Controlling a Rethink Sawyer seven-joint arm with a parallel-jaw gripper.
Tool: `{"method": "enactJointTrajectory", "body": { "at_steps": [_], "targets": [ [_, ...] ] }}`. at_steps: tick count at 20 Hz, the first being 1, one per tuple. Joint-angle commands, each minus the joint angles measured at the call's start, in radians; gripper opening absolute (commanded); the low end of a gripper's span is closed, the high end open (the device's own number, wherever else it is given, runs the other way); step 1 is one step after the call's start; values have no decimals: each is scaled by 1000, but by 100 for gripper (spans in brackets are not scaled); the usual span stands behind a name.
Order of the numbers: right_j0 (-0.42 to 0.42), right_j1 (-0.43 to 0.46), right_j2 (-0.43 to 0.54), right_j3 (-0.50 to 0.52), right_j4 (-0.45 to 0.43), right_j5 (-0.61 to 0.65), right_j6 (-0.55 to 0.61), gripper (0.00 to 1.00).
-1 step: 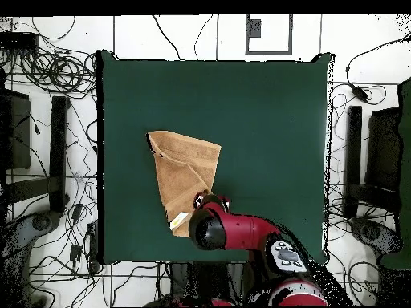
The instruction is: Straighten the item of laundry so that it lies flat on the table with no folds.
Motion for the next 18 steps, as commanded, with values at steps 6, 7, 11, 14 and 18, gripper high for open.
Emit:
{"method": "enactJointTrajectory", "body": {
  "at_steps": [6,7,11,14,18],
  "targets": [
    [0,19,116,19,-34,-62,131,100],
    [3,18,116,17,-31,-58,131,100],
    [15,24,114,10,-23,-58,134,100],
    [27,20,108,18,-17,-63,142,100],
    [46,32,100,21,-2,-83,162,100]
  ]
}}
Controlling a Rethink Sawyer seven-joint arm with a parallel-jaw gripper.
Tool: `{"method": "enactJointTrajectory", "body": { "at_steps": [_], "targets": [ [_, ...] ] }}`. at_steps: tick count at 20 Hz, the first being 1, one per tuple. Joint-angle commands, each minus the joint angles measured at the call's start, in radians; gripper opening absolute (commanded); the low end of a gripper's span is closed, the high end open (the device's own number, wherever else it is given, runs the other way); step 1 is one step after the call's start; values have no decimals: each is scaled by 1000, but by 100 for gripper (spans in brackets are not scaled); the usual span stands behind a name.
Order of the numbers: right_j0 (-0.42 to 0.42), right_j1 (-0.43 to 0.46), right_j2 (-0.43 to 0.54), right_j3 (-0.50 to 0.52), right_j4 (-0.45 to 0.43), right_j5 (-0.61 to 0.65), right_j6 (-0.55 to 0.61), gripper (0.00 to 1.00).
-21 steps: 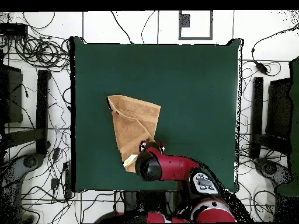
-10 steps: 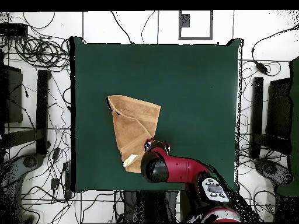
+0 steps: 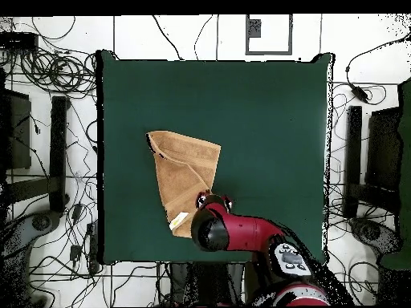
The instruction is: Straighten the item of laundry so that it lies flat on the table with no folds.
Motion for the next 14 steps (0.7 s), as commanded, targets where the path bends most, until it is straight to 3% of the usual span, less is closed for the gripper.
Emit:
{"method": "enactJointTrajectory", "body": {
  "at_steps": [1,14],
  "targets": [
    [57,39,96,18,8,-79,166,100],
    [78,77,82,32,16,-145,187,100]
  ]
}}
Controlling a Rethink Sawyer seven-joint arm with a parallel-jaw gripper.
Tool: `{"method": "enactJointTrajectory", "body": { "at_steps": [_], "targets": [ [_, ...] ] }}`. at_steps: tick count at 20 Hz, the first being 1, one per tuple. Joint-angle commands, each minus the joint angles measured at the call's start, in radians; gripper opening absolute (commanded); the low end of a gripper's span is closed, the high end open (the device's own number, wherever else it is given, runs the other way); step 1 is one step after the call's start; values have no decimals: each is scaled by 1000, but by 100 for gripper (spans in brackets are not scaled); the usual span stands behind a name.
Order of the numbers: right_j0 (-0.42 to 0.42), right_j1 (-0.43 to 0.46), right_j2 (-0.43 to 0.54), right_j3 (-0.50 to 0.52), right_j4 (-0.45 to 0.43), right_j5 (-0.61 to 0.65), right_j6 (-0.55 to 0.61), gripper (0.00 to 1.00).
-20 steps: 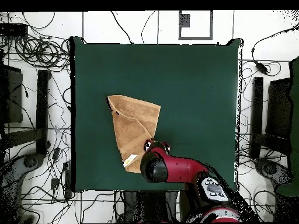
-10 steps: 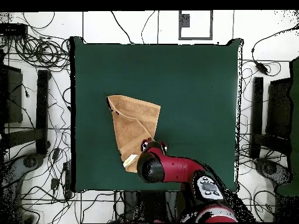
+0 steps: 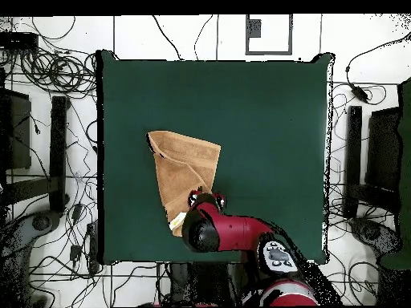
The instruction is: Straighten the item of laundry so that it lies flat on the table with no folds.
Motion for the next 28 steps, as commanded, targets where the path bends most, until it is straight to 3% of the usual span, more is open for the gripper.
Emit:
{"method": "enactJointTrajectory", "body": {
  "at_steps": [1,15,28],
  "targets": [
    [31,75,84,26,15,-81,186,100],
    [9,107,94,9,0,-105,169,100],
    [-28,38,86,123,-37,-96,161,100]
  ]
}}
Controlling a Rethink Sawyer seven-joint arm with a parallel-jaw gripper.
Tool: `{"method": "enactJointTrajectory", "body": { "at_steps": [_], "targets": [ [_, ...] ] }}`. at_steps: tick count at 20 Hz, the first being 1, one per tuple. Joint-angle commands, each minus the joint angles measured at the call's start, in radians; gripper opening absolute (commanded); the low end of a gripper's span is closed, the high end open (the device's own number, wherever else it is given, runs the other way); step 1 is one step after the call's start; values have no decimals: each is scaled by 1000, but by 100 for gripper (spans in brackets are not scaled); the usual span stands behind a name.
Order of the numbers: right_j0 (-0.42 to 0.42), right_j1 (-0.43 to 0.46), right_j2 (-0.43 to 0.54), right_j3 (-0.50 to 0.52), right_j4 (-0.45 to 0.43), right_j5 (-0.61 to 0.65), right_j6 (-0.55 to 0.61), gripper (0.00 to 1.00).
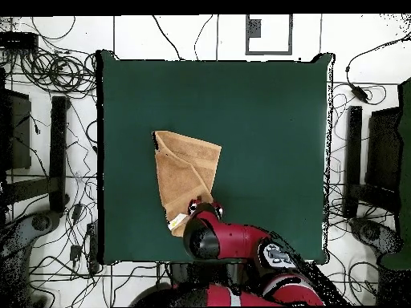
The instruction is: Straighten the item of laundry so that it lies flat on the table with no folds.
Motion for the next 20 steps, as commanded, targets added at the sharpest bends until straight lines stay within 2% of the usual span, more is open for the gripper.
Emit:
{"method": "enactJointTrajectory", "body": {
  "at_steps": [1,7,8,20],
  "targets": [
    [-8,-20,87,84,-40,-44,161,100],
    [-2,-15,77,70,-63,-80,150,100],
    [-6,-13,83,64,-67,-75,150,0],
    [24,-7,66,54,-68,-91,157,0]
  ]
}}
